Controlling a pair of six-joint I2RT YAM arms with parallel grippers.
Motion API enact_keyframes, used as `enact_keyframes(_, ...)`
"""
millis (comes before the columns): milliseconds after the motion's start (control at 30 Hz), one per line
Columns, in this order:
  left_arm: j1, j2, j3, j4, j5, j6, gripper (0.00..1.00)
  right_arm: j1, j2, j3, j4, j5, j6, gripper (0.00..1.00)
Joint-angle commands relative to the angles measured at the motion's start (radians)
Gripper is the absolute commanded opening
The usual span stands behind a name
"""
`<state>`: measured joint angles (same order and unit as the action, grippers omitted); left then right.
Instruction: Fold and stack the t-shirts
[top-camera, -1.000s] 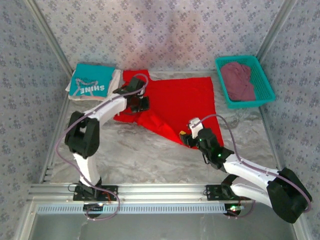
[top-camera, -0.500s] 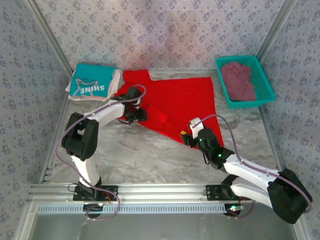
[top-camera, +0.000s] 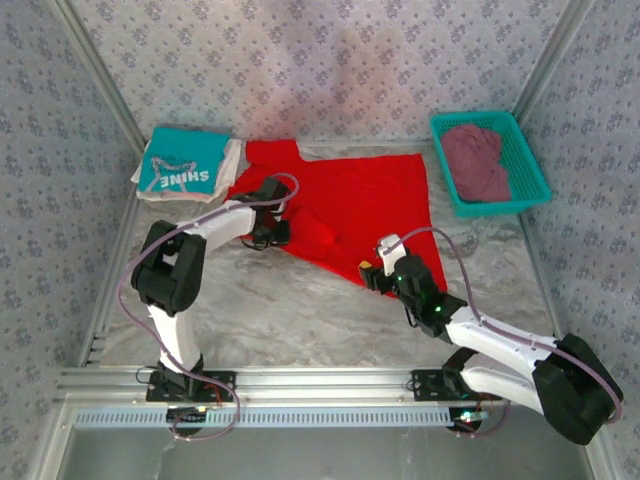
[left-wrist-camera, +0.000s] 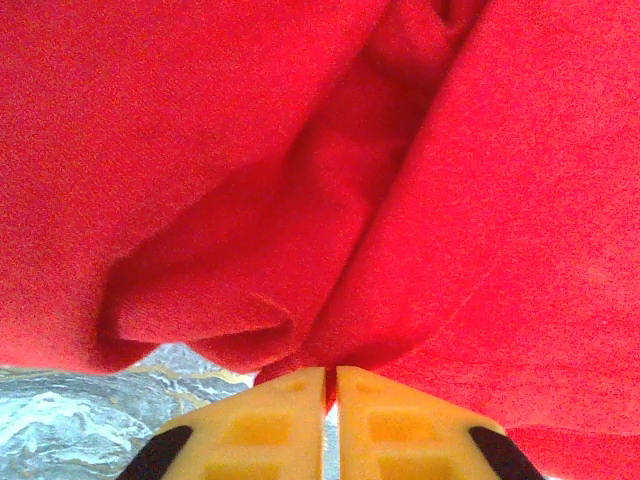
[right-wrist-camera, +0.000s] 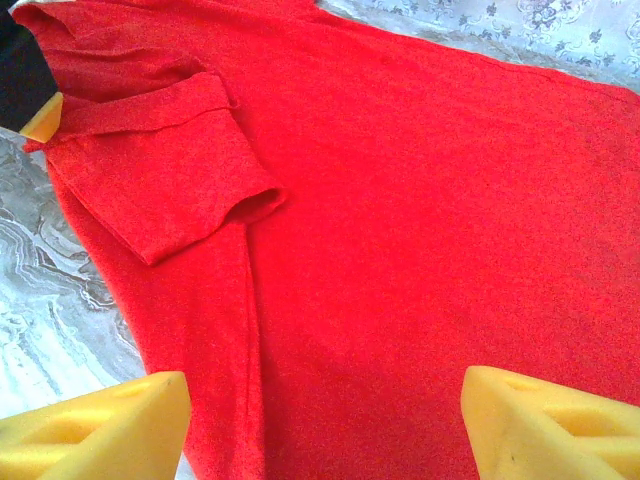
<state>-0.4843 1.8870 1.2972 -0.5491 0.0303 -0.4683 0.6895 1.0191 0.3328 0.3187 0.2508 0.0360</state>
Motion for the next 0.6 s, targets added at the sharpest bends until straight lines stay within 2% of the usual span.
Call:
enact_keyframes(0,0.001,-0.036,0.002,-0.011,-0.051,-0.002,0.04,-0.006,-0.013,0.023,-0.002,0.018,0.004,0.75)
enact_keyframes(33,0.001,-0.053,-0.007,-0.009,-0.058,-0.007,0.00,-0.006,-0.012,0.023,0.000,0.016,0.006,0.75)
enact_keyframes(400,0.021,-0.142,-0.089,-0.007,-0.088,-0.005,0.01,-0.016,-0.011,0.024,-0.002,0.007,0.018,0.75)
enact_keyframes(467,0.020,-0.109,-0.062,-0.014,-0.077,0.013,0.33,-0.019,-0.012,0.023,-0.001,0.004,0.021,0.75)
enact_keyframes(567,0.008,-0.065,-0.023,-0.017,-0.063,0.040,0.46,-0.022,-0.011,0.022,-0.002,-0.002,0.024,0.75)
